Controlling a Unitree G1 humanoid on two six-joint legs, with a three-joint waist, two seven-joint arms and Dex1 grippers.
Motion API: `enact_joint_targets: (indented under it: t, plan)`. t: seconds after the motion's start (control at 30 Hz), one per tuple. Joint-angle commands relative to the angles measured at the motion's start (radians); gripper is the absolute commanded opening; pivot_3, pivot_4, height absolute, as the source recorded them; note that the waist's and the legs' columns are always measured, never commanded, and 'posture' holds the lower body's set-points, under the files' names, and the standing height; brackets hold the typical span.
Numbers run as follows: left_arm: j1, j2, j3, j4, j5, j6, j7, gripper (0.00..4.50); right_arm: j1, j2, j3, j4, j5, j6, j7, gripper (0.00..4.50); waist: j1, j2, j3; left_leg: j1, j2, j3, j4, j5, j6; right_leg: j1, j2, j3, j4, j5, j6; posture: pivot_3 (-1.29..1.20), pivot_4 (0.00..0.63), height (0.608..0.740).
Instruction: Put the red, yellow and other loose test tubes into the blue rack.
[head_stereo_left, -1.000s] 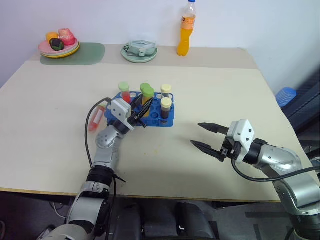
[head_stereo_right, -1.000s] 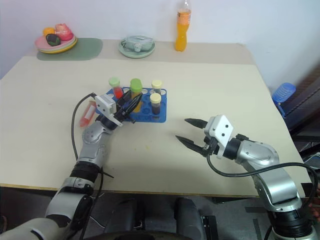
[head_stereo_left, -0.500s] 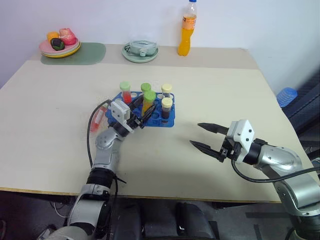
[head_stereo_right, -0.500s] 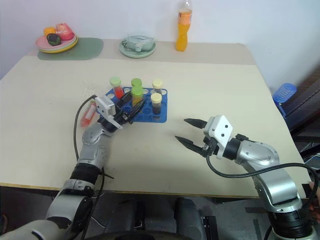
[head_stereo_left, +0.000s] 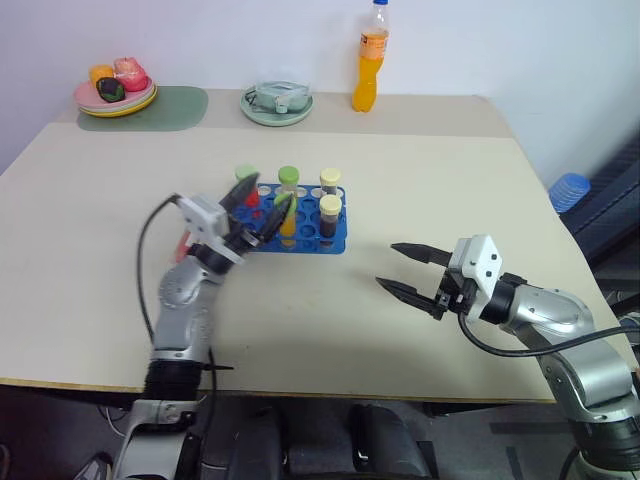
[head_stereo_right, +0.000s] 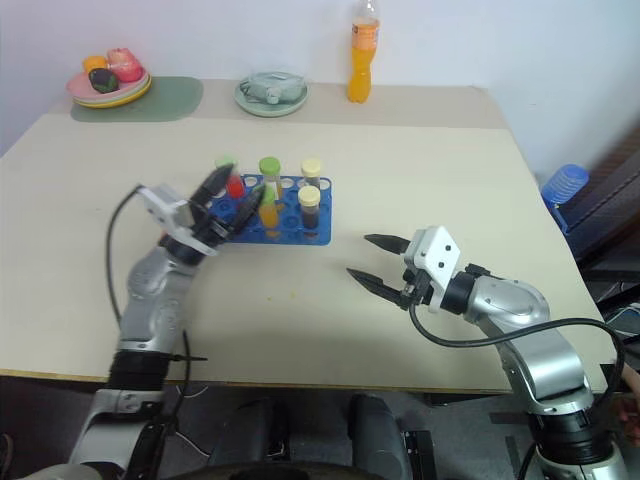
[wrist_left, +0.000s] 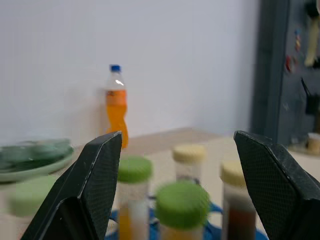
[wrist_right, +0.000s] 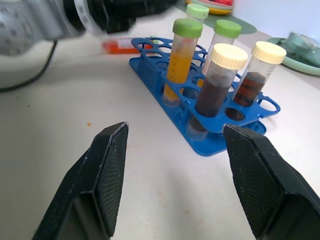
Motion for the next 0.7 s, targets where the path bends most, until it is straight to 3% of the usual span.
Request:
enact_joint_targets:
  t: [0.03, 0.17, 0.33, 0.37, 0.43, 0.57, 0.7]
  plan:
    - [-0.02, 0.069, 0.118, -0.076, -0.115, 0.156, 0.082, 3.64, -0.019, 0.013, 0.012, 0.007, -0.006, -0.03, 0.016, 3.09, -0.001, 0.0, 0.0, 0.0, 0.0, 0.0, 0.0, 0.0, 0.0, 0.0, 0.0, 0.0, 0.0, 0.0, 0.0, 0.0, 0.15, 0.74]
    - [-0.076, 0.21, 0.212, -0.053, -0.093, 0.391, 0.276, 3.64, -0.026, 0.033, 0.036, 0.04, -0.024, -0.061, 0.03, 3.09, -0.001, -0.001, 0.0, 0.0, 0.0, 0.0, 0.0, 0.0, 0.0, 0.0, 0.0, 0.0, 0.0, 0.0, 0.0, 0.0, 0.15, 0.74]
    - [-0.159, 0.383, 0.208, 0.031, 0.019, 0.663, 0.434, 3.64, -0.039, 0.059, 0.059, 0.081, -0.045, -0.095, 0.041, 3.09, 0.002, 0.0, 0.0, 0.0, 0.0, 0.001, 0.0, 0.001, -0.002, 0.0, 0.0, 0.0, 0.0, 0.0, 0.0, 0.0, 0.15, 0.74]
    - [-0.203, 0.423, 0.176, 0.052, 0.029, 0.797, 0.451, 3.64, -0.041, 0.062, 0.062, 0.088, -0.048, -0.1, 0.042, 3.09, 0.004, 0.0, 0.0, 0.0, 0.0, 0.001, 0.0, 0.003, -0.005, 0.0, 0.0, 0.0, 0.0, 0.0, 0.0, 0.0, 0.15, 0.74]
    - [-0.313, 0.481, 0.105, 0.132, 0.022, 1.067, 0.434, 3.64, -0.043, 0.068, 0.066, 0.095, -0.052, -0.108, 0.043, 3.09, 0.008, -0.002, 0.001, 0.0, 0.0, 0.001, 0.0, 0.003, -0.006, 0.0, 0.0, 0.0, 0.0, 0.0, 0.0, 0.0, 0.15, 0.74]
    - [-0.461, 0.536, -0.061, 0.249, 0.06, 1.198, 0.274, 3.64, -0.041, 0.076, 0.067, 0.099, -0.06, -0.117, 0.039, 3.09, 0.006, -0.002, 0.001, -0.001, -0.001, 0.001, -0.001, 0.004, -0.007, 0.0, 0.0, -0.001, 0.001, 0.0, 0.0, 0.0, 0.15, 0.74]
    - [-0.563, 0.513, -0.109, 0.385, 0.084, 1.281, 0.22, 3.64, -0.032, 0.08, 0.062, 0.093, -0.066, -0.12, 0.029, 3.09, -0.001, -0.002, 0.001, 0.0, -0.001, 0.002, -0.001, 0.004, -0.007, 0.0, 0.001, -0.001, 0.0, 0.0, 0.0, 0.0, 0.15, 0.74]
